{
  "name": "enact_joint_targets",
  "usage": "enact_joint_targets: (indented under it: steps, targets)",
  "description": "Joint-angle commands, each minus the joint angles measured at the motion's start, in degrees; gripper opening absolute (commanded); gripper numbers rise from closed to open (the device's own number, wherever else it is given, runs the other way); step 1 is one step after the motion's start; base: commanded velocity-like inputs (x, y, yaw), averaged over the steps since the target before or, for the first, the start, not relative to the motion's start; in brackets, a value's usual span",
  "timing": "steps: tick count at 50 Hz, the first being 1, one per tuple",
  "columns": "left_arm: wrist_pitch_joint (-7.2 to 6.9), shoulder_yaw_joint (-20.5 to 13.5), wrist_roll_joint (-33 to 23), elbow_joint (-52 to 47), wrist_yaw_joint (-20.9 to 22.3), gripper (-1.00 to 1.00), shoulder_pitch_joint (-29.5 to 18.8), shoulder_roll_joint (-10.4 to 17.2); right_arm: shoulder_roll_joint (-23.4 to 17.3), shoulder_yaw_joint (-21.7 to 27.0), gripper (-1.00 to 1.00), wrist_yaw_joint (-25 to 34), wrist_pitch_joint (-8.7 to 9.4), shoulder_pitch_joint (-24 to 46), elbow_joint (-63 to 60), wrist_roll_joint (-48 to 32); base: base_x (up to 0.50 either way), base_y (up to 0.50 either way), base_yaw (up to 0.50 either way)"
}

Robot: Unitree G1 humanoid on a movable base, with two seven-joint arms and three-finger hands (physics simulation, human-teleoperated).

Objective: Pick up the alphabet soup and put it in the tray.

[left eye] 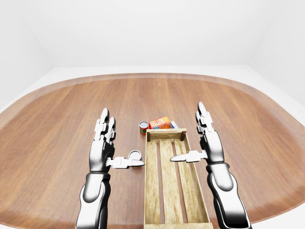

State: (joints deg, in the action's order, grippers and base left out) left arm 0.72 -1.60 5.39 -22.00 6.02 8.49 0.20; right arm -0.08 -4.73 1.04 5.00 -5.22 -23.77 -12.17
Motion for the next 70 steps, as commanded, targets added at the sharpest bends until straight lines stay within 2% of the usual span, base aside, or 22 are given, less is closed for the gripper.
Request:
enact_joint_targets:
  steps: [1, 10, 21, 25, 26, 27, 31, 36, 38, 44, 49, 52, 56, 67, 70]
  targets:
    - [-0.26, 0.06, 0.07, -0.11, 0.02, 1.0, 0.11, 0.04, 0.05, -0.08, 0.98, -0.32, 0.0, -0.12, 0.06, -0.06, 0.0, 0.0, 0.0]
    - [-1.69, 0.15, -0.68, -0.18, -0.24, 1.0, -0.15, 0.12, 0.0, -0.03, 0.98, -0.3, 0.0, -0.09, -0.67, -0.18, 0.0, 0.0, 0.0]
    - [-1.97, 0.24, -1.03, 0.1, -0.07, 1.0, -0.23, 0.11, -0.01, -0.01, 0.98, -0.29, 0.0, 0.14, -0.7, -0.37, 0.0, 0.0, 0.0]
    - [-3.25, 0.21, -1.11, 0.16, -0.53, 1.0, -0.57, 0.03, -0.07, -0.07, 0.98, 0.02, 0.0, 0.55, -1.94, -0.97, 0.0, 0.0, 0.0]
    - [-3.03, 0.25, -1.29, 0.18, -0.57, 1.0, -0.52, 0.06, -0.09, -0.03, 0.98, 0.05, 0.0, 0.51, -2.25, -1.11, 0.0, 0.0, 0.0]
    - [-2.55, 0.34, -1.93, 0.32, -0.75, 1.0, -0.49, 0.14, -0.37, -0.15, 0.98, -0.16, 0.0, 0.4, -2.84, -2.46, 0.0, 0.0, 0.0]
    - [-3.29, 0.17, -1.93, 0.51, -1.03, 1.0, -0.89, 0.11, -1.42, 0.02, 0.98, 1.62, 0.0, 0.24, -4.66, -7.05, 0.0, 0.0, 0.0]
    - [-4.72, 0.16, -2.43, 0.64, -1.67, 1.0, -1.33, 0.12, -2.04, -0.31, 0.98, 5.99, 0.0, 0.06, -9.85, -11.43, 0.0, 0.0, 0.0]
    - [-5.72, -0.07, -2.07, 0.19, -2.03, 1.0, -1.54, 0.02, -2.81, -1.33, 0.98, 7.81, 0.0, 0.65, -10.67, -15.52, 0.0, 0.0, 0.0]
    - [-5.72, 0.08, -1.58, -2.0, -2.29, 1.0, -1.34, 0.01, -2.8, -1.46, 0.98, 11.9, 0.0, 1.29, -7.63, -19.46, 0.0, 0.0, 0.0]
    - [-5.72, 0.14, -1.16, -2.83, -2.13, 1.0, -1.31, 0.01, -2.55, -1.48, 0.99, 12.78, 0.0, -0.11, -5.79, -21.98, 0.0, 0.0, 0.0]
    - [-5.72, 0.21, -1.17, -3.09, -2.25, 1.0, -1.3, 0.0, -2.98, -2.13, 0.98, 13.74, 0.0, -0.01, -6.83, -26.57, 0.0, 0.0, 0.0]
    - [-5.72, 0.17, -0.87, -3.04, -2.12, 1.0, -1.4, 0.01, -1.99, -2.06, 0.98, 15.7, 0.0, 0.05, -8.92, -27.51, 0.0, 0.0, 0.0]
    - [-5.72, 0.12, -0.79, -2.37, -2.1, 1.0, -1.43, 0.01, -1.77, -0.9, 0.98, 14.9, 0.0, -0.22, -7.11, -26.57, 0.0, 0.0, 0.0]
    - [-5.72, 0.04, -0.68, -2.42, -2.08, 1.0, -1.51, 0.03, -2.19, 1.12, 0.98, 16.1, 0.0, -1.2, -9.86, -26.8, 0.0, 0.0, 0.0]
